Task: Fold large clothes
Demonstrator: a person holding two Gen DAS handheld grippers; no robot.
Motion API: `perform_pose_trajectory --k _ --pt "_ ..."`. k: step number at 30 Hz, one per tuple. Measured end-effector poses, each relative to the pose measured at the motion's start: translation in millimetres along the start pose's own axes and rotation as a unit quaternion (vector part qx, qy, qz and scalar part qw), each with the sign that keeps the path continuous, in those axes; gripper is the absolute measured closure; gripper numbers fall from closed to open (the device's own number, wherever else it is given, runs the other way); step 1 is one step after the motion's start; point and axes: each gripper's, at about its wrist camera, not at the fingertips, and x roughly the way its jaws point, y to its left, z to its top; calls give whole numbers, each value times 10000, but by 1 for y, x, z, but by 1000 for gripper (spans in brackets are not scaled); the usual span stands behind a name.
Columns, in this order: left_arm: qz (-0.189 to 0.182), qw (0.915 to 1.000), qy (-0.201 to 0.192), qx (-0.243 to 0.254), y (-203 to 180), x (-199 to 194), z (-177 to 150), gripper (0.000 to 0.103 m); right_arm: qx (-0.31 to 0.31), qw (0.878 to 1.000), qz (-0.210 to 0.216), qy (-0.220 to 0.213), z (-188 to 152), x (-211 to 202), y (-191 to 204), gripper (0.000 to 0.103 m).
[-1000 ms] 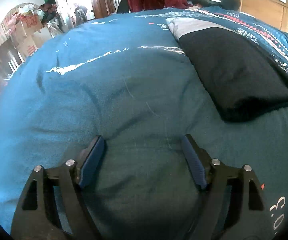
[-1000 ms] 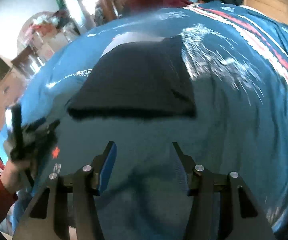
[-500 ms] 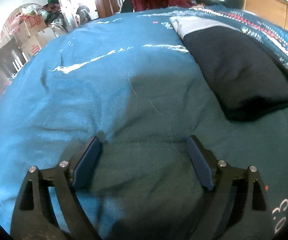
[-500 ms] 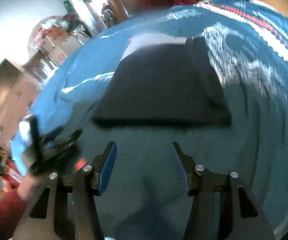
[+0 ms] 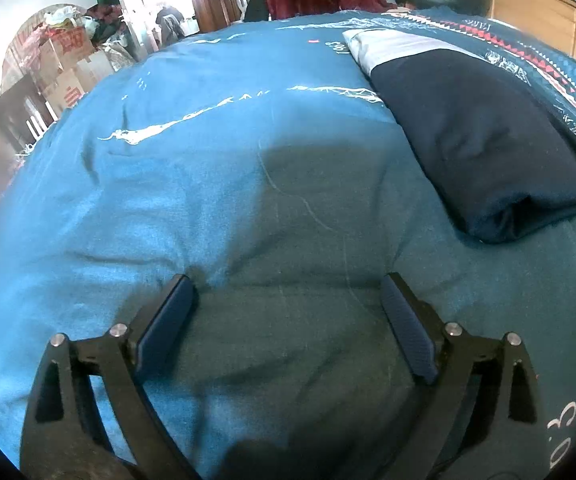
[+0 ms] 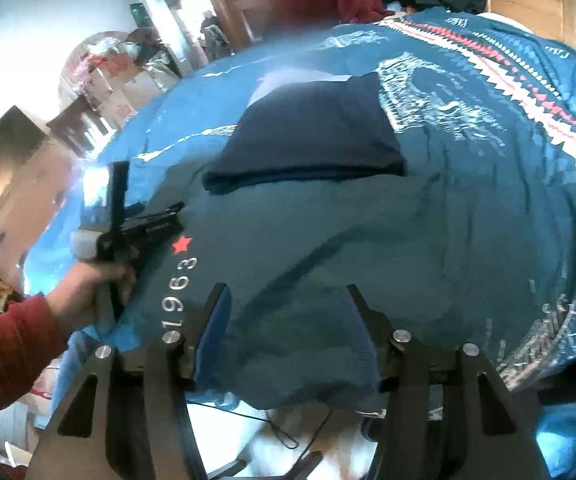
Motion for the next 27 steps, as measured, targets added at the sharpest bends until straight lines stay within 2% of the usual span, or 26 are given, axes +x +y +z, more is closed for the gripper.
perform_pose_trajectory --k 3,7,9,11,12,15,20,22,24,27 --pt "15 10000 36 5 -1 -2 1 9 -169 9995 -279 -46 6 -3 0 39" --pt "69 9999 157 10 -3 -8 11 10 -468 9959 -720 -273 26 0 0 28" --pt "-91 9999 97 -99 -7 -22 17 10 -699 9918 -989 -412 42 4 -1 24" --pt "-153 9998 -52 -131 -20 -41 20 10 -860 9871 -1286 -403 57 16 -4 8" --pt "-208 9997 -123 -100 -28 -47 20 10 -898 9859 -1372 -329 61 24 -7 6" --pt "-296 9994 -150 94 -59 -52 16 9 -823 9830 -1637 -102 67 58 -23 5" --pt "-97 9996 128 252 -96 -31 -2 9 -492 9789 -1976 153 55 99 -46 6" --pt "-16 9997 187 186 -98 -23 -7 8 -418 9778 -2043 187 49 105 -50 6" --pt "41 9997 214 107 -96 -20 -6 1 -378 9772 -2071 267 44 115 -56 5" --pt "17 9996 274 26 -93 -18 -5 0 -353 9771 -2079 294 38 123 -61 2"
